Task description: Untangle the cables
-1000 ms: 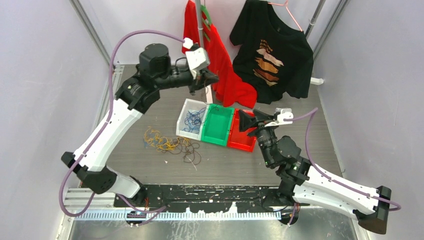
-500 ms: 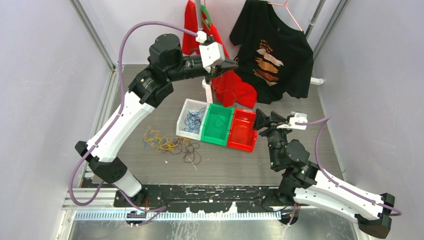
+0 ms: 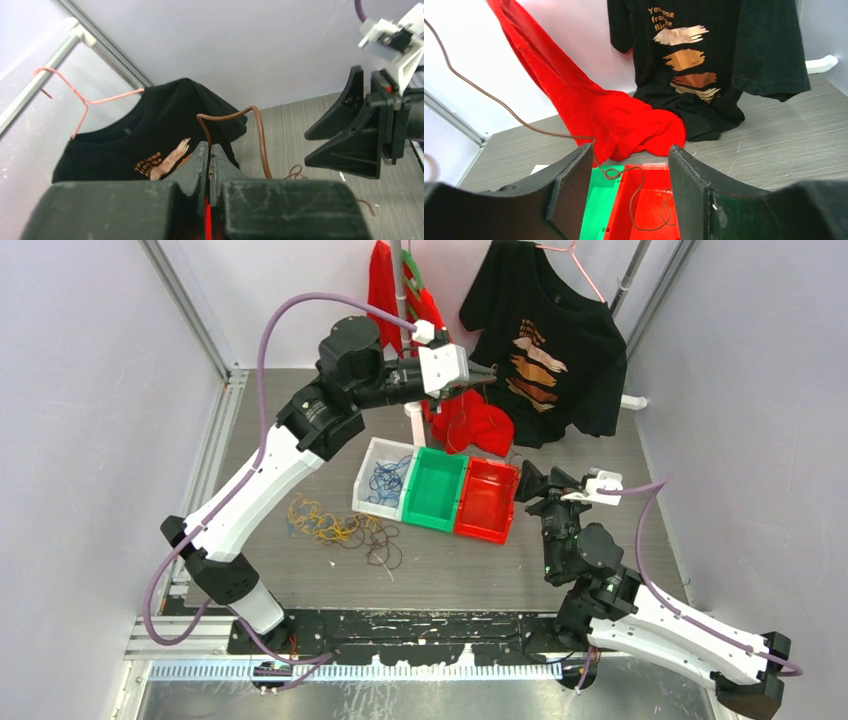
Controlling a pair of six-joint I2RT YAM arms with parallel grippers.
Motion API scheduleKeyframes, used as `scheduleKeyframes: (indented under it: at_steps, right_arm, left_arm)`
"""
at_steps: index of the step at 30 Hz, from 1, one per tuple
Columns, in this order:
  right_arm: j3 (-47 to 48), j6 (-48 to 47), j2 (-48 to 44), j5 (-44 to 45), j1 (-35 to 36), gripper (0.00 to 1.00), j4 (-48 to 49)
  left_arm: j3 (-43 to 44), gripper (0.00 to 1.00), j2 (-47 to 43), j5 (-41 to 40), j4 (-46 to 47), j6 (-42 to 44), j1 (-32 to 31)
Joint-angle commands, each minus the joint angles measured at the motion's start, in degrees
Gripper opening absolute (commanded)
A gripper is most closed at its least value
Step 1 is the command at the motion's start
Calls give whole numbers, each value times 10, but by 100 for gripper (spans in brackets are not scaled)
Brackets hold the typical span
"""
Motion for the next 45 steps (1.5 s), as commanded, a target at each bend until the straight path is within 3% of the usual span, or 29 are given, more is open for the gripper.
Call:
scheduleKeyframes:
  at_steps: [1,14,28,35,38,45]
  right_arm:
    - [-10,6,-28,30,-1,62,-4]
    - [-39,27,-90,52,-3,59,-41]
    - [-28,44,-110,96,-3,55,-95]
    - [-28,68,-84,101,-14,57,-110]
    - [-31,85,-65,84,-33,57,-109]
    - [-25,213,16,-71,-169,56,-114]
  left_arm:
    - [-17,0,14,-10,51,-7,-2]
    - [-65,0,74,-63,85,-6,-4]
    - [-130,0,139,-197,46,158,-20]
    - [-80,0,179,-213,-36,101,-37]
    - [-99,0,169,-234,-63,83,-47]
    - [-126,0,154,-245,-87,-7,-52]
